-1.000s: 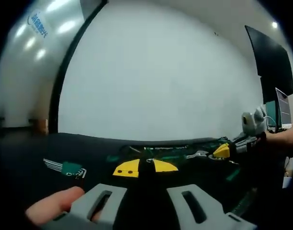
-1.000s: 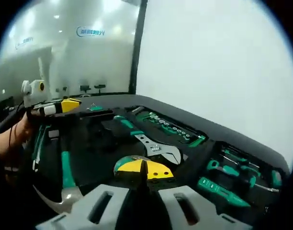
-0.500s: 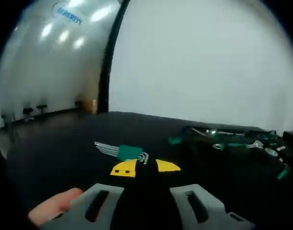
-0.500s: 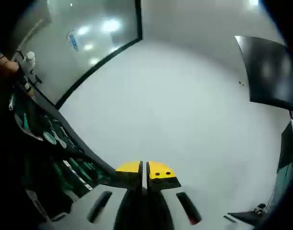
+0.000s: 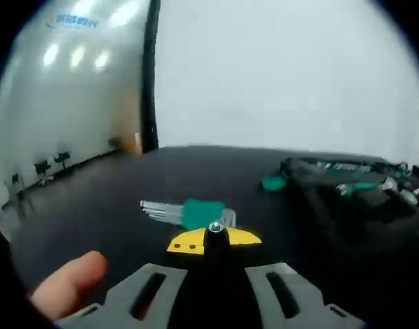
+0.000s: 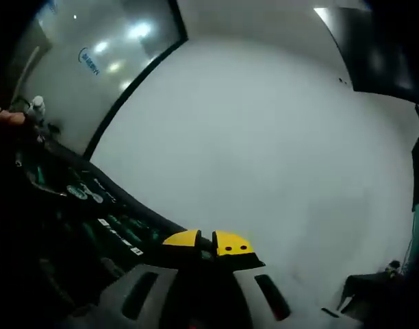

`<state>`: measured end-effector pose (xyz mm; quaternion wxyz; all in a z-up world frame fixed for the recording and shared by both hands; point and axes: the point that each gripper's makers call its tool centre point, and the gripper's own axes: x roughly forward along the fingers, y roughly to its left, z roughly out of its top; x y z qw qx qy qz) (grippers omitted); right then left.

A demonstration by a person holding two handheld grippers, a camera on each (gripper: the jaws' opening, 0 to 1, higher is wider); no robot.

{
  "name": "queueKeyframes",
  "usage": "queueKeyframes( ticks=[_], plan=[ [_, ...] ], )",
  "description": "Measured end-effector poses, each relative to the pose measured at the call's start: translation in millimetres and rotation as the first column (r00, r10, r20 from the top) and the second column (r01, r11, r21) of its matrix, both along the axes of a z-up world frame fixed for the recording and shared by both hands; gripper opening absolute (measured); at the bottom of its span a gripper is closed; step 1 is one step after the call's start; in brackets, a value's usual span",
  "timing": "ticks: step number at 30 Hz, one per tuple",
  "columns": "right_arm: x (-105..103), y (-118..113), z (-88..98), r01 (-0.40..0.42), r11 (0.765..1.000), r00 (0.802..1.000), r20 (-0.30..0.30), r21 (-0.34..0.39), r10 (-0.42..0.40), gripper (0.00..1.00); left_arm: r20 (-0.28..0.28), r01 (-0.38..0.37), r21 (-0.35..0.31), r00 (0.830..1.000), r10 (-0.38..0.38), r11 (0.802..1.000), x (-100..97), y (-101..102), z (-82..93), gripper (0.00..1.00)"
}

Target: Pick up the tools and put them into their designated positions in the toolbox.

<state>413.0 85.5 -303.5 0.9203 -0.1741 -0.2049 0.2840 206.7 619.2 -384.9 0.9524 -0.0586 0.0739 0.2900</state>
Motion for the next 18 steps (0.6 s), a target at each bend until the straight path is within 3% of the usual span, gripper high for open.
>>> queueKeyframes(
  ticks=[1, 2, 3, 4, 5, 6, 7, 8, 9, 10, 11, 12, 13, 14, 15, 16, 17, 18],
  plan=[
    [-5, 5, 0.8, -0.028, 1.0, 1.0, 0.009, -0.005, 0.029, 0.05, 0.06, 0.041, -0.043, 0.997, -0.038, 0.998, -0.1, -20, 13.9, 0.05],
    [-7, 9, 0.1, -0.052, 0.999, 0.999, 0.007, -0.008, 0.052, 0.05, 0.164, 0.169, -0.105, 0.975, -0.15, 0.98, 7.4, -51, 39.9, 0.05],
    [-12, 16, -2.2, -0.088, 0.996, 0.996, -0.004, -0.021, 0.087, 0.05, 0.277, 0.312, -0.173, 0.926, -0.258, 0.934, 14.4, -86, 64.5, 0.05],
    [-13, 18, -3.3, -0.101, 0.995, 0.995, -0.007, -0.026, 0.101, 0.05, 0.382, 0.444, -0.241, 0.861, -0.336, 0.863, 18.9, -118, 83.8, 0.05],
    [-17, 27, -9.6, -0.154, 0.986, 0.988, -0.007, -0.069, 0.154, 0.05, 0.477, 0.561, -0.304, 0.789, -0.387, 0.77, 21.4, -147, 99.0, 0.05],
    [-21, 34, -16.4, -0.185, 0.97, 0.982, 0.005, -0.156, 0.188, 0.04, 0.56, 0.661, -0.359, 0.718, -0.414, 0.659, 22.1, -174, 110.7, 0.05],
    [-27, 42, -21.7, -0.242, 0.945, 0.969, -0.01, -0.219, 0.246, 0.03, 0.629, 0.741, -0.403, 0.651, -0.426, 0.537, 21.7, -198, 119.5, 0.05],
    [-37, 50, -24.5, -0.333, 0.911, 0.942, -0.054, -0.242, 0.33, 0.02, 0.682, 0.8, -0.435, 0.592, -0.429, 0.412, 20.8, -220, 125.7, 0.05],
    [-52, 58, -23.7, -0.445, 0.866, 0.896, -0.114, -0.23, 0.43, 0.02, 0.72, 0.84, -0.458, 0.542, -0.433, 0.291, 19.8, -241, 129.6, 0.05],
    [-71, 65, -17.9, -0.558, 0.808, 0.829, -0.174, -0.191, 0.532, 0.03, 0.743, 0.863, -0.472, 0.5, -0.446, 0.181, 19.2, -262, 131.3, 0.05],
    [-92, 69, -6.3, -0.659, 0.74, 0.748, -0.218, -0.135, 0.626, 0.05, 0.754, 0.872, -0.48, 0.467, -0.462, 0.099, 18.7, -281, 132.1, 0.05],
    [-115, 72, 10.5, -0.737, 0.672, 0.668, -0.239, -0.077, 0.705, 0.07, 0.765, 0.877, -0.476, 0.452, -0.459, 0.071, 19.2, -290, 134.4, 0.05],
    [-136, 75, 31.3, -0.789, 0.614, 0.603, -0.231, -0.032, 0.763, 0.09, 0.773, 0.884, -0.466, 0.428, -0.468, 0.037, 24.4, -308, 131.2, 0.05],
    [-153, 78, 54.4, -0.815, 0.58, 0.572, -0.192, -0.017, 0.798, 0.09, 0.777, 0.885, -0.466, 0.415, -0.473, 0.01, 25.8, -319, 130.6, 0.05],
    [-164, 83, 76.1, -0.815, 0.578, 0.576, -0.133, -0.027, 0.806, 0.09, 0.788, 0.887, -0.461, 0.401, -0.467, -0.017, 25.6, -328, 132.8, 0.05],
    [-164, 86, 86.9, -0.803, 0.595, 0.594, -0.105, -0.025, 0.797, 0.09, 0.807, 0.894, -0.445, 0.381, -0.451, -0.041, 24.0, -339, 139.6, 0.05],
    [-165, 90, 93.6, -0.791, 0.612, 0.61, -0.097, -0.021, 0.786, 0.09, 0.833, 0.897, -0.43, 0.352, -0.426, -0.099, 22.8, -351, 146.0, 0.05],
    [-173, 97, 98.4, -0.797, 0.604, 0.6, -0.102, 0.011, 0.793, 0.09, 0.846, 0.893, -0.429, 0.342, -0.408, -0.14, 22.1, -358, 148.8, 0.05]
  ],
)
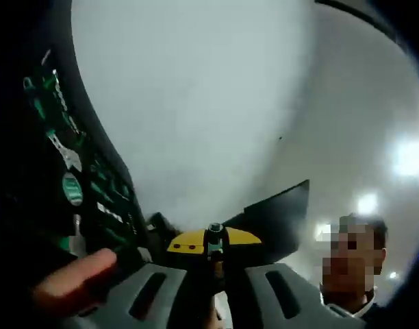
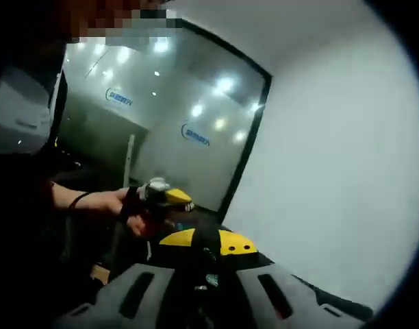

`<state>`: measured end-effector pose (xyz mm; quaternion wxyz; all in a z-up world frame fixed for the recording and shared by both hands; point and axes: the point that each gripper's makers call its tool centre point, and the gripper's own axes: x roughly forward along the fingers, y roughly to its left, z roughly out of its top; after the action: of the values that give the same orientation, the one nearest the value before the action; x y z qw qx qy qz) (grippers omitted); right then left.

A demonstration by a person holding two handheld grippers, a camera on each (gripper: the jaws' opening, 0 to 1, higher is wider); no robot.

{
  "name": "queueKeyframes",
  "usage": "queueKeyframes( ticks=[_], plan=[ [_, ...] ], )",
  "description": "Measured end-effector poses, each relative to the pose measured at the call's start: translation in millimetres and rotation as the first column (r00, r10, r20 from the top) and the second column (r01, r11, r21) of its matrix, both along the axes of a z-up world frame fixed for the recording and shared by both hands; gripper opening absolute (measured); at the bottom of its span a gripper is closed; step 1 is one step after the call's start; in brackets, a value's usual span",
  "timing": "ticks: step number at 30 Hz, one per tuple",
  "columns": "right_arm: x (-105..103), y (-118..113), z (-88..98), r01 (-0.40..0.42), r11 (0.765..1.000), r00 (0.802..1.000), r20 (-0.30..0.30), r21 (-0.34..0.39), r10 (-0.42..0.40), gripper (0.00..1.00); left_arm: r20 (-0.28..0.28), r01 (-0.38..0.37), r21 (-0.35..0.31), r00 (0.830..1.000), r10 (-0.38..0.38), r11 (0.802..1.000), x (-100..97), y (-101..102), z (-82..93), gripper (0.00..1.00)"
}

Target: Pick up the tools and put them into their designated positions in the toolbox.

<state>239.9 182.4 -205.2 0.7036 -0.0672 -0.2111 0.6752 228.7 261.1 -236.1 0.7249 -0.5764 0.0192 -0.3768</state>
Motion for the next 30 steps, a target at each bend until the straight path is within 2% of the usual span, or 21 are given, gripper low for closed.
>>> queueKeyframes(
  ticks=[2, 3, 4, 6, 8, 9, 11, 12, 13, 15, 17, 19, 20, 22, 23, 26, 27, 28, 29, 30],
  plan=[
    [-9, 12, -1.2, 0.005, 1.0, 1.0, -0.015, 0.005, -0.004, 0.09, 0.013, 0.028, -0.066, 1.0, -0.027, 0.997, -1.2, -11, 7.7, 0.05],
    [-8, 16, -2.9, 0.042, 0.999, 0.999, -0.002, 0.013, -0.042, 0.08, 0.016, 0.026, -0.087, 1.0, -0.025, 0.996, -0.6, -13, 10.5, 0.05],
    [-10, 24, -3.8, 0.079, 0.996, 0.996, 0.037, 0.042, -0.08, 0.08, 0.017, 0.015, -0.105, 1.0, -0.013, 0.994, 0.9, -15, 12.9, 0.05],
    [-15, 36, -9.1, 0.111, 0.992, 0.993, 0.044, 0.054, -0.114, 0.08, 0.01, 0.031, -0.148, 1.0, -0.03, 0.989, 0.7, -22, 16.9, 0.05],
    [-22, 44, -8.8, 0.125, 0.989, 0.99, 0.059, 0.074, -0.129, 0.03, 0.006, 0.037, -0.147, 0.999, -0.036, 0.988, 0.7, -33, 17.9, 0.05],
    [-26, 47, -8.2, 0.12, 0.99, 0.989, 0.079, 0.079, -0.127, 0.0, 0.005, 0.031, -0.15, 1.0, -0.031, 0.988, 0.8, -35, 19.2, 0.05],
    [-30, 53, -4.9, 0.166, 0.981, 0.967, 0.18, 0.096, -0.181, 0.0, 0.006, 0.018, -0.165, 1.0, -0.018, 0.986, 1.6, -39, 21.9, 0.05],
    [-33, 55, -3.9, 0.164, 0.981, 0.966, 0.186, 0.102, -0.18, 0.0, 0.014, 0.018, -0.182, 1.0, -0.016, 0.983, 0.4, -41, 25.8, 0.05],
    [-33, 57, -3.9, 0.158, 0.983, 0.971, 0.166, 0.095, -0.172, 0.0, 0.024, 0.02, -0.185, 1.0, -0.016, 0.983, -0.8, -44, 28.2, 0.05],
    [-25, 58, -3.7, 0.185, 0.978, 0.967, 0.159, 0.096, -0.199, 0.0, 0.029, 0.021, -0.181, 0.999, -0.016, 0.983, -2.1, -50, 30.5, 0.05],
    [-20, 56, 0.0, 0.196, 0.974, 0.965, 0.156, 0.112, -0.213, 0.0, 0.045, 0.018, -0.148, 0.999, -0.011, 0.989, -3.7, -60, 31.4, 0.05],
    [-22, 55, 4.6, 0.17, 0.976, 0.973, 0.136, 0.133, -0.188, 0.0, 0.043, 0.011, -0.14, 0.999, -0.005, 0.99, -3.5, -67, 30.4, 0.05],
    [-23, 57, 3.2, 0.168, 0.978, 0.971, 0.149, 0.124, -0.186, 0.0, 0.043, 0.01, -0.141, 0.999, -0.004, 0.99, -3.2, -71, 30.7, 0.05],
    [-23, 57, 7.0, 0.174, 0.973, 0.956, 0.21, 0.152, -0.203, 0.0, 0.045, 0.006, -0.125, 0.999, 0.0, 0.992, -2.9, -73, 29.7, 0.05],
    [-23, 60, 3.4, 0.173, 0.976, 0.959, 0.205, 0.132, -0.198, 0.0, 0.046, 0.001, -0.115, 0.999, 0.005, 0.993, -2.5, -72, 28.7, 0.05],
    [-20, 63, 3.2, 0.18, 0.974, 0.958, 0.199, 0.136, -0.205, 0.0, 0.042, -0.015, -0.118, 0.999, 0.02, 0.993, 1.6, -69, 25.8, 0.05],
    [-12, 65, -0.9, 0.225, 0.968, 0.946, 0.215, 0.11, -0.244, 0.01, 0.043, -0.056, -0.102, 0.997, 0.061, 0.993, 6.3, -65, 21.6, 0.05],
    [-13, 65, -2.1, 0.232, 0.967, 0.941, 0.23, 0.101, -0.249, 0.01, 0.038, -0.044, -0.098, 0.998, 0.048, 0.994, 5.7, -66, 19.6, 0.05],
    [-18, 65, -1.1, 0.199, 0.973, 0.948, 0.226, 0.121, -0.222, 0.01, 0.03, -0.023, -0.102, 0.999, 0.027, 0.995, 5.9, -68, 17.2, 0.05],
    [-19, 65, -2.2, 0.198, 0.973, 0.949, 0.223, 0.12, -0.221, 0.01, 0.035, -0.002, -0.112, 0.999, 0.006, 0.994, 4.2, -70, 17.2, 0.05]
  ],
)
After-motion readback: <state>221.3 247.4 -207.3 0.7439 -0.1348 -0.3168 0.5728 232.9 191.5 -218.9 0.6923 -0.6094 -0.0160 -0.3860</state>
